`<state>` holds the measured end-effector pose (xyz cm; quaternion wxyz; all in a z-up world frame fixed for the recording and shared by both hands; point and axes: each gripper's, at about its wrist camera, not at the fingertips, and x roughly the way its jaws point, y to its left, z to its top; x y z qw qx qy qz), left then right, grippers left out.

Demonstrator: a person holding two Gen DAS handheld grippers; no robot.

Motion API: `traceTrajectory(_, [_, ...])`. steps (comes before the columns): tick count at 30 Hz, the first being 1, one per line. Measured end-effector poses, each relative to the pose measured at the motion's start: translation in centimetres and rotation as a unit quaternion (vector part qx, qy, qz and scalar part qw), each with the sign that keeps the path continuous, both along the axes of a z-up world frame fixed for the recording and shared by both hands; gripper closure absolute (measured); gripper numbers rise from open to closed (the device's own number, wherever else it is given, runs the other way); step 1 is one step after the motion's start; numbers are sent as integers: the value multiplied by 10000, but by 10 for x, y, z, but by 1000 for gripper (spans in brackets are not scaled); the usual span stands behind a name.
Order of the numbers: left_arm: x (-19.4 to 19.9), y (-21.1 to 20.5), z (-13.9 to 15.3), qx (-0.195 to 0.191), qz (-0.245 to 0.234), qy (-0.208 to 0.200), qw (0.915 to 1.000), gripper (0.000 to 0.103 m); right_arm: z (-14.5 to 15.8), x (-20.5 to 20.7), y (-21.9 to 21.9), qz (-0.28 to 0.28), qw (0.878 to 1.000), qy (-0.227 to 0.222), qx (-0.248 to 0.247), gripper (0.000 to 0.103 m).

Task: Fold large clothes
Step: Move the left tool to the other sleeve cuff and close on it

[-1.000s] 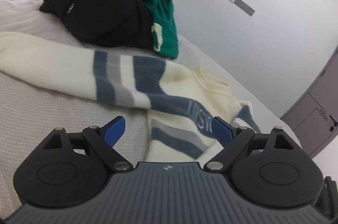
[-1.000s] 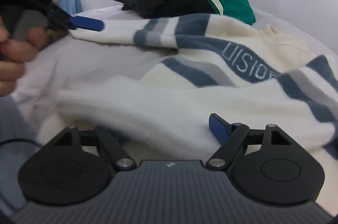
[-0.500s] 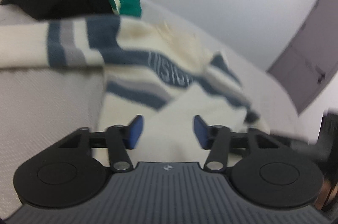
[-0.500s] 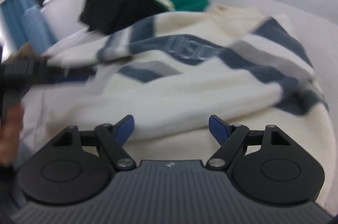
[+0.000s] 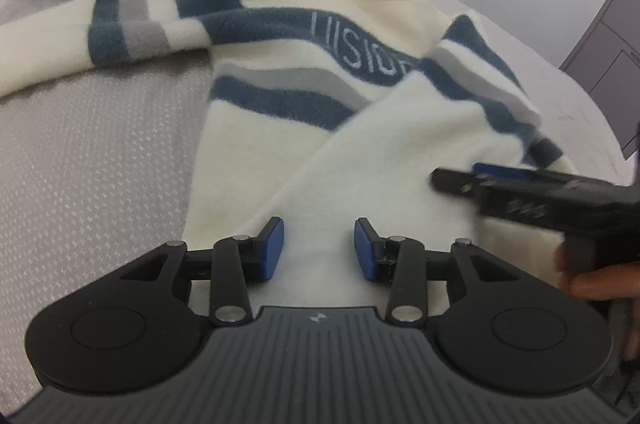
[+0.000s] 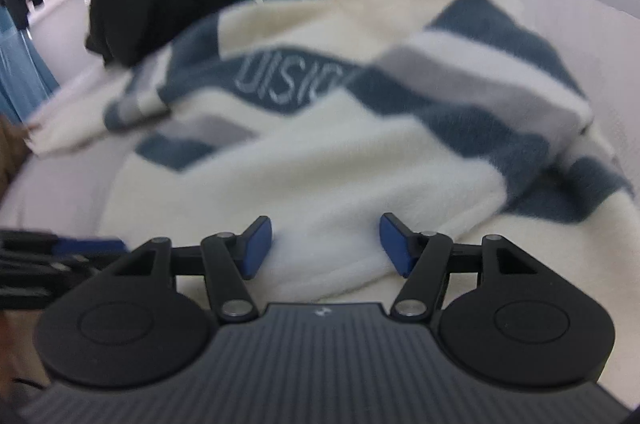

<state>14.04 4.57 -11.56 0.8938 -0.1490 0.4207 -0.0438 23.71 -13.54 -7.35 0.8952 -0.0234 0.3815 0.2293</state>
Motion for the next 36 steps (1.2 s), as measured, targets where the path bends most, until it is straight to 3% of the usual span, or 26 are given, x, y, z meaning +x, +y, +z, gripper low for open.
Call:
traceTrajectory(5, [-7,22,19,-119,499,-272,9983,39,1,-2,-2,-58,10000,-8,63,40])
traceTrajectory(8, [-7,48,26,27,1194,-269,9925,38,-1,-4,-7,-85,9998,-38,197,41])
traceTrajectory(10, [-4,77,25,-262,1693,-184,9850,37,-3,-3,-6,-92,9997,-72,200,41])
traceTrajectory(15, [-17,145,29,-585,2920,6,9546,36,-2,-6,-6,-106,9997,-140,160,41])
traceTrajectory(21, [-38,204,31,-1316,3781,37,9164,32,-3,-8,-4,-139,9996,-217,113,41])
traceTrajectory(25, [-29,229,31,-1256,3997,130,9079,29,-4,-10,-4,-145,9994,-281,131,41])
traceTrajectory(29, [-13,262,15,-1483,4216,326,8940,26,-5,-10,-4,-172,9993,-296,154,41])
traceTrajectory(32, [5,280,6,-1411,4134,396,8987,26,-5,-9,-2,-204,9992,-306,146,39])
traceTrajectory(36, [23,298,-15,-1399,4196,573,8950,26,-6,-8,0,-214,9992,-321,118,39])
